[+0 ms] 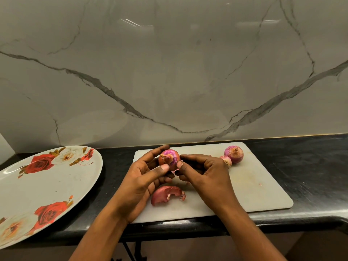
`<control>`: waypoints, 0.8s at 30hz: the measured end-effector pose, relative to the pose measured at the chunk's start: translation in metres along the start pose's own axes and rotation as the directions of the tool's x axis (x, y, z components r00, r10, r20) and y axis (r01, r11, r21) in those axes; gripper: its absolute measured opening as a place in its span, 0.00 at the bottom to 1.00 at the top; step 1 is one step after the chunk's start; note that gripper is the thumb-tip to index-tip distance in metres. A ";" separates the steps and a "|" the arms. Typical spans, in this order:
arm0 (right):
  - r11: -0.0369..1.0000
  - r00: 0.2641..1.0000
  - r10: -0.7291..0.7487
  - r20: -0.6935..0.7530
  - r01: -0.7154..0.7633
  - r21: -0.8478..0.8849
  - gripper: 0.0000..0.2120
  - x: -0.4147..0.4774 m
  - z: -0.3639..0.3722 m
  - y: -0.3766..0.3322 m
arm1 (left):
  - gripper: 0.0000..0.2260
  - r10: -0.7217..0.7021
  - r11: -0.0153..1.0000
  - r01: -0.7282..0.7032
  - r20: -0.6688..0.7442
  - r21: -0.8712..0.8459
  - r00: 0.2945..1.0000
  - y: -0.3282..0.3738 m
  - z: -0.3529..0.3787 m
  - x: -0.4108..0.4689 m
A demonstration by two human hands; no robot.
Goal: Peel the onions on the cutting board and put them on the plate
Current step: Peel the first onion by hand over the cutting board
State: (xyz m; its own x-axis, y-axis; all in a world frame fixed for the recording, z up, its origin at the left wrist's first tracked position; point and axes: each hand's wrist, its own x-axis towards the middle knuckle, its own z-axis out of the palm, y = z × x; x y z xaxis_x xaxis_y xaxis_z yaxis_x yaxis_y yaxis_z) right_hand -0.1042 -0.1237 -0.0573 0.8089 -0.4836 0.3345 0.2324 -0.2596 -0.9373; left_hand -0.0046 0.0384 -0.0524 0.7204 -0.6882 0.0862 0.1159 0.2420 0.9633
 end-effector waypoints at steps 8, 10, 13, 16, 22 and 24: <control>0.993 0.998 0.053 0.035 -0.057 0.107 0.09 0.002 -0.004 -0.001 | 0.26 0.061 0.996 -0.060 -0.011 0.068 0.998 -0.002 0.001 -0.001; 0.990 0.997 0.066 0.044 -0.071 0.122 0.11 0.002 -0.003 -0.002 | 0.28 0.064 0.994 -0.064 0.000 0.083 0.998 -0.003 0.001 -0.002; 0.990 0.996 0.067 0.056 -0.074 0.124 0.13 0.002 -0.003 -0.003 | 0.29 0.066 0.994 -0.067 0.006 0.086 0.998 -0.004 0.000 -0.002; 0.989 0.997 0.061 0.050 -0.067 0.129 0.13 0.001 -0.003 -0.003 | 0.29 0.067 0.994 -0.067 0.000 0.085 0.998 -0.003 0.000 -0.001; 0.991 0.997 0.056 0.051 -0.062 0.121 0.12 0.001 -0.004 -0.003 | 0.29 0.069 0.993 -0.070 0.017 0.096 0.997 -0.004 0.000 0.000; 0.991 0.997 0.055 0.051 -0.060 0.116 0.12 0.001 -0.004 -0.003 | 0.28 0.070 0.993 -0.071 0.016 0.095 0.997 -0.004 0.000 0.000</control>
State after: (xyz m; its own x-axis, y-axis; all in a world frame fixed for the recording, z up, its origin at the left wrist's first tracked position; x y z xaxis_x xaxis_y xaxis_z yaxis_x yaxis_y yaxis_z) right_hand -0.1060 -0.1269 -0.0538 0.8467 -0.4541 0.2774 0.2443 -0.1314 -0.9607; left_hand -0.0050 0.0379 -0.0561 0.7155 -0.6806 0.1576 -0.0013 0.2244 0.9745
